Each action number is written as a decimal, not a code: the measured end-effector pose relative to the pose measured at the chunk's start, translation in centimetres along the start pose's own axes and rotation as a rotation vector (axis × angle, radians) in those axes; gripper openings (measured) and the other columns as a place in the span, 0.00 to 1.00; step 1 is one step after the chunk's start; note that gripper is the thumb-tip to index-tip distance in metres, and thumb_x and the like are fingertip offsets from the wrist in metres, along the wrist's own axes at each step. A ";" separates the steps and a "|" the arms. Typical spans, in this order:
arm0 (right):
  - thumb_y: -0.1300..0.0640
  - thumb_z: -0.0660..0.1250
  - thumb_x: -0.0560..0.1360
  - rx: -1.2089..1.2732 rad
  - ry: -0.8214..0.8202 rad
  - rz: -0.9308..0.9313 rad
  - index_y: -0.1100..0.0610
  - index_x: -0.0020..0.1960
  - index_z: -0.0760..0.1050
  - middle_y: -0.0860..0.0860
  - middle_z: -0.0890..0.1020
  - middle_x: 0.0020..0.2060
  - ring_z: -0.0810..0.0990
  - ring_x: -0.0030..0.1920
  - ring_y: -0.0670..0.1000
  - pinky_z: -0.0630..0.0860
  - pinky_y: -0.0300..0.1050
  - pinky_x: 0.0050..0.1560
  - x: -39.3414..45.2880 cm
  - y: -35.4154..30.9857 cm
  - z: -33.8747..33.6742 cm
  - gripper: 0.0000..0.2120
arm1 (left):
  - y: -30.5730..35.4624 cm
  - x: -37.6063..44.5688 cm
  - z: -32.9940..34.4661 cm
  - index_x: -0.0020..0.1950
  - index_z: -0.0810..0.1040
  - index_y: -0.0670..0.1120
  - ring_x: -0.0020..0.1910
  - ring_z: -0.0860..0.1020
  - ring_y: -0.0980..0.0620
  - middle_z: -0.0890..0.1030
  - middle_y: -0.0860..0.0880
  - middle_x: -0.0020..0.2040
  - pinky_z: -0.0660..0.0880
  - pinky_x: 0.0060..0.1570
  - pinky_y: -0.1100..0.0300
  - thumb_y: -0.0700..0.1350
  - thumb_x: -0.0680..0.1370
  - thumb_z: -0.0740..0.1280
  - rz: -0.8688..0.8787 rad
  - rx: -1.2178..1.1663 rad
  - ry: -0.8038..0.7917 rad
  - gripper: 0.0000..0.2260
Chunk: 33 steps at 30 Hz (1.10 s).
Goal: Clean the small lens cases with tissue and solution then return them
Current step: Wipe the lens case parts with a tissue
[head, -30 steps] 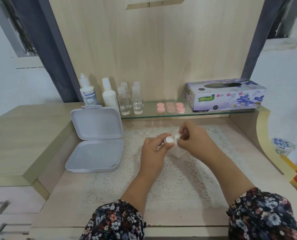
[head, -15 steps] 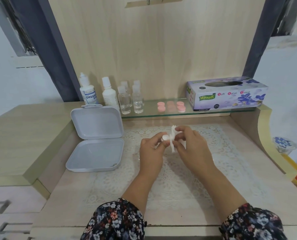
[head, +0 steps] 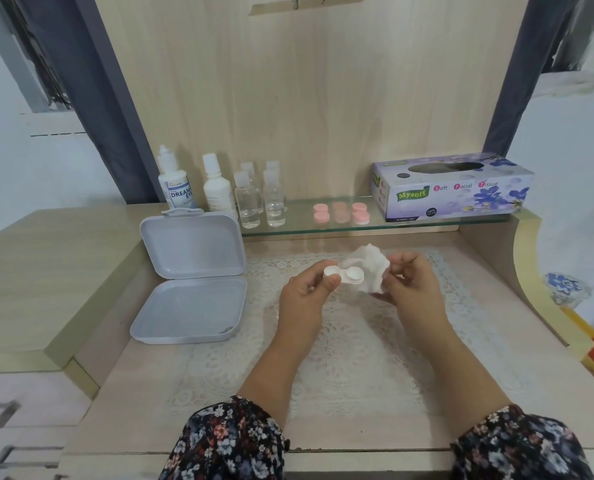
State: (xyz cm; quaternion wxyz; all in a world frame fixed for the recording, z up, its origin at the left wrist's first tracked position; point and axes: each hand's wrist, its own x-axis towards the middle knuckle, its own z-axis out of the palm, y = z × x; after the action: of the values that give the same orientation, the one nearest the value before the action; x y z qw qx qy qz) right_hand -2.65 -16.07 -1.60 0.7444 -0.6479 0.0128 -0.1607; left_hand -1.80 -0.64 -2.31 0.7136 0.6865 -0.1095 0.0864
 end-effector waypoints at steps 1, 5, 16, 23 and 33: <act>0.74 0.60 0.76 0.010 -0.033 0.058 0.55 0.49 0.72 0.53 0.78 0.43 0.81 0.41 0.49 0.82 0.45 0.40 0.0 0.1 -0.1 0.14 | 0.1 0.0 0.0 0.49 0.82 0.59 0.48 0.79 0.63 0.83 0.59 0.46 0.74 0.49 0.69 0.42 0.77 0.68 -0.008 -0.009 0.000 0.10; 0.74 0.62 0.75 0.044 -0.166 0.148 0.57 0.52 0.74 0.56 0.83 0.43 0.84 0.41 0.54 0.82 0.47 0.42 -0.1 0.5 0.3 0.14 | 0.0 -0.2 0.3 0.54 0.82 0.52 0.50 0.81 0.53 0.84 0.51 0.51 0.78 0.46 0.59 0.41 0.77 0.68 -0.086 -0.097 -0.063 0.09; 0.57 0.72 0.73 -0.340 -0.186 -0.056 0.43 0.54 0.80 0.42 0.78 0.54 0.77 0.51 0.41 0.76 0.42 0.51 -0.8 1.0 0.0 0.13 | -0.1 -0.1 0.1 0.50 0.83 0.52 0.52 0.81 0.49 0.83 0.48 0.52 0.80 0.48 0.54 0.36 0.74 0.71 -0.180 -0.130 -0.011 0.12; 0.62 0.71 0.73 -0.371 -0.149 -0.073 0.41 0.48 0.79 0.42 0.80 0.51 0.79 0.50 0.44 0.77 0.42 0.49 -0.6 1.2 0.0 0.14 | -0.1 0.1 0.1 0.51 0.83 0.50 0.51 0.80 0.51 0.83 0.50 0.52 0.77 0.41 0.62 0.41 0.77 0.68 -0.226 -0.118 0.075 0.07; 0.64 0.71 0.72 -0.517 -0.256 -0.096 0.49 0.51 0.82 0.45 0.82 0.47 0.80 0.49 0.47 0.77 0.47 0.54 -0.5 1.3 -0.4 0.13 | -1.0 -0.3 -0.3 0.63 0.78 0.54 0.52 0.75 0.65 0.76 0.57 0.50 0.69 0.54 0.75 0.36 0.77 0.65 0.220 0.434 -0.035 0.18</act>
State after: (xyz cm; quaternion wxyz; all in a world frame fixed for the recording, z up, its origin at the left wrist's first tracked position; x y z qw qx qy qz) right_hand -2.93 -16.16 -3.03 0.5415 -0.8311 -0.0714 -0.1042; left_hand -1.80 -0.39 -3.41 0.5338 0.8090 -0.1747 0.1730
